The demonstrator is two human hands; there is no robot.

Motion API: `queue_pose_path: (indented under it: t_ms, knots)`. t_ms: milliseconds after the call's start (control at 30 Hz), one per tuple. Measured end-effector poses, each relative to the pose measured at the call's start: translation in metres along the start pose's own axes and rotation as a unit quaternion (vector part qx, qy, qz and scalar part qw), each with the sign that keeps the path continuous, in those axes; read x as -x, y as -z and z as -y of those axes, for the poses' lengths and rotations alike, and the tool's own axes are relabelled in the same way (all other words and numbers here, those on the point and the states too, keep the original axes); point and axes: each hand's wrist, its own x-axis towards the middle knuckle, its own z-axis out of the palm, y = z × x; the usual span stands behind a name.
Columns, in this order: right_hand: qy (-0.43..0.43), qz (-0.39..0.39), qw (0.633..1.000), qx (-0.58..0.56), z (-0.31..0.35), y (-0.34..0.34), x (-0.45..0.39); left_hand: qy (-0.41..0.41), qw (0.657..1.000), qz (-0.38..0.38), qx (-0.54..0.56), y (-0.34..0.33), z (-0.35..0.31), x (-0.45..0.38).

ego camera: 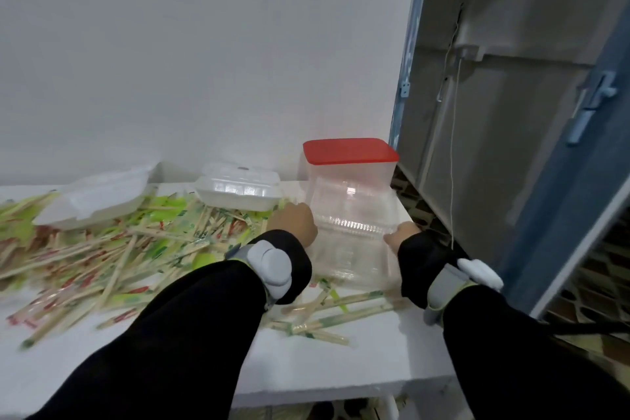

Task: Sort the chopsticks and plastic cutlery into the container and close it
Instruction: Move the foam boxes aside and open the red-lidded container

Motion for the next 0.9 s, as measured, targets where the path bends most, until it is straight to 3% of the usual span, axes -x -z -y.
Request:
queue_pose_path:
  t_ms: [367,600,800,900]
  knots:
    - [0.039,-0.058,0.997,0.043,-0.011,0.011,-0.016,0.016,0.998,0.067,0.012,-0.006,-0.031,0.0]
    - [0.034,0.016,0.99,0.136,-0.015,-0.001,-0.013,0.021,0.996,0.058,-0.064,-0.03,-0.027,0.006]
    - [0.058,0.068,0.992,0.094,0.014,0.025,-0.012,0.013,0.995,0.096,0.027,-0.008,-0.016,-0.007]
    - [0.061,0.053,0.996,0.036,0.065,0.032,0.007,-0.015,0.997,0.058,0.042,0.02,-0.001,-0.008]
